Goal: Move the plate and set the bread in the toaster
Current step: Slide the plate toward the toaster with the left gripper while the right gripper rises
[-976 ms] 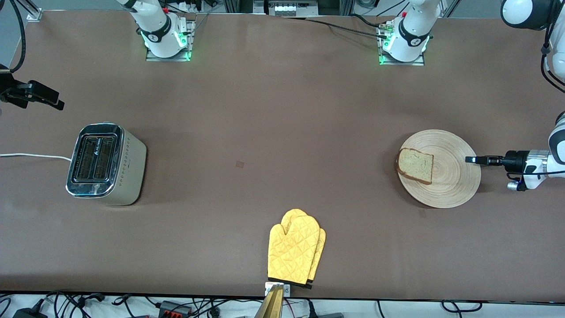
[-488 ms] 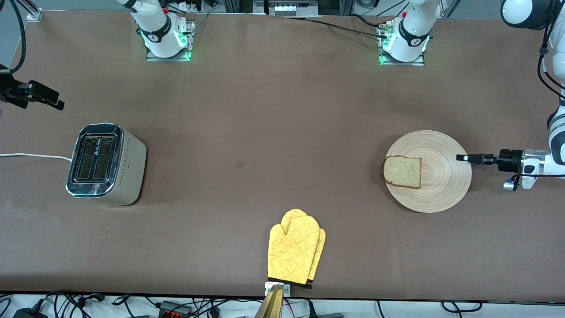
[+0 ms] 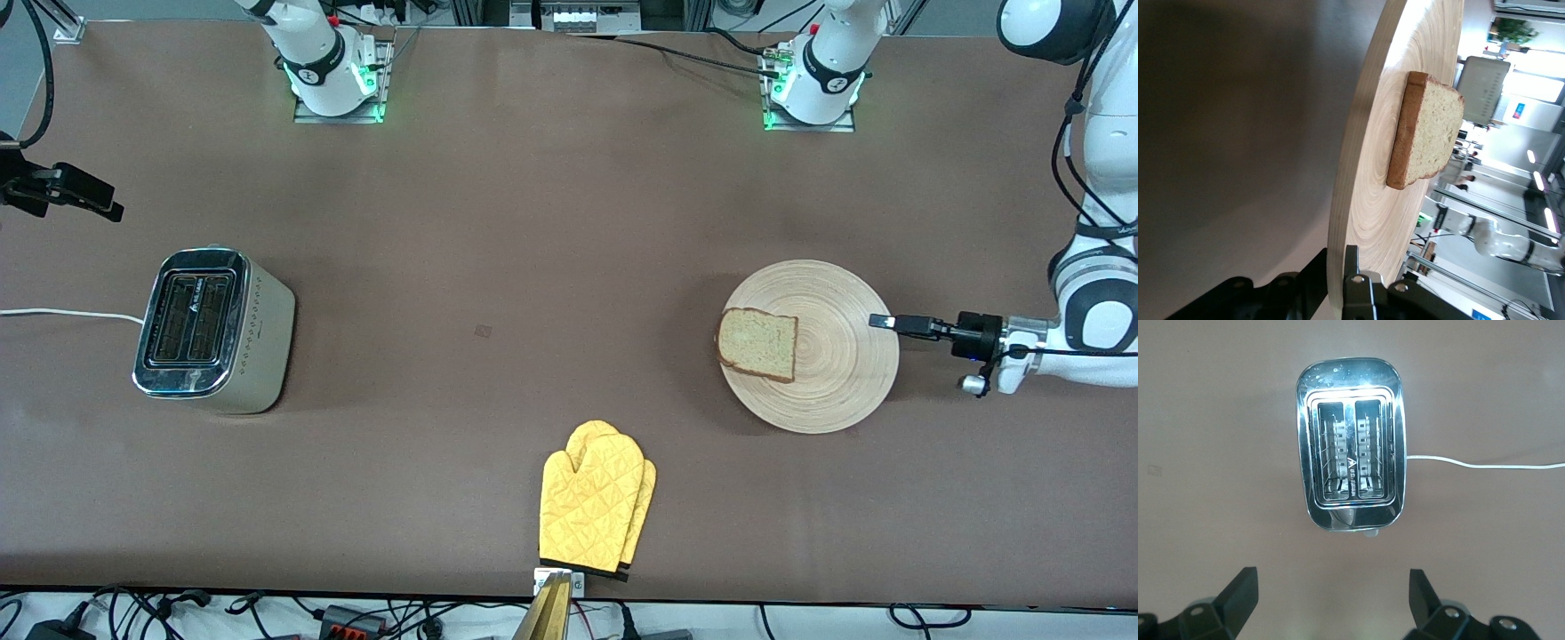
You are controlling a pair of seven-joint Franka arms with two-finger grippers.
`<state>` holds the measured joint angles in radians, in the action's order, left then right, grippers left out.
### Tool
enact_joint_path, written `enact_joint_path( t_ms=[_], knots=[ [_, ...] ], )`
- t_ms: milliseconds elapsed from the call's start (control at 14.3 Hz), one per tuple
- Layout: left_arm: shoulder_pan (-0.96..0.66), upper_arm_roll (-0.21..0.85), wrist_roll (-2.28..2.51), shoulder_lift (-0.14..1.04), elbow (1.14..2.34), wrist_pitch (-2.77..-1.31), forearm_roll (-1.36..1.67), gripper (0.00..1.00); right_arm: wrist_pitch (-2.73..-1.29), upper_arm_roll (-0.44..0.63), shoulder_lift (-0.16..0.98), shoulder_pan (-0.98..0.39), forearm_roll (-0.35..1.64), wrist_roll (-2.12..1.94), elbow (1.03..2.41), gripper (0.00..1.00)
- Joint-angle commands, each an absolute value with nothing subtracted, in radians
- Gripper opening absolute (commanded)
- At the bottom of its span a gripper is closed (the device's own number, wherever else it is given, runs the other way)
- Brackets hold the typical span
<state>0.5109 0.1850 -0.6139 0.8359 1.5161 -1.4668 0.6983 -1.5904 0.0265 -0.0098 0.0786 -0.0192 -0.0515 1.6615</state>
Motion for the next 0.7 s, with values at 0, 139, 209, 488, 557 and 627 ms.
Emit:
enact_joint_path(
  t_ms=[0,139,209,488,557,627],
  knots=[
    [0.519,0.242,-0.664,0.830,1.554,-1.445,0.762,0.00,-1.611,0.021,-0.028,0.080,-0.029,-0.051,1.687,1.00],
    [0.476,0.252,-0.661,0.827,1.557,-1.451,0.797,0.00,-1.612,0.017,-0.022,0.075,-0.029,-0.054,1.707,1.00],
    [0.450,0.253,-0.661,0.825,1.555,-1.468,0.813,0.00,-1.614,0.014,-0.005,0.068,-0.025,-0.052,1.710,1.00],
    [0.330,0.255,-0.606,0.815,1.543,-1.540,0.868,0.00,-1.638,0.012,0.057,0.032,-0.015,-0.051,1.703,1.00],
    [0.306,0.255,-0.551,0.798,1.539,-1.563,0.873,0.00,-1.644,0.011,0.060,0.029,-0.014,-0.048,1.703,1.00],
    [0.275,0.256,-0.460,0.763,1.522,-1.581,0.862,0.00,-1.647,0.011,0.069,0.022,-0.012,-0.040,1.704,1.00]
  ],
)
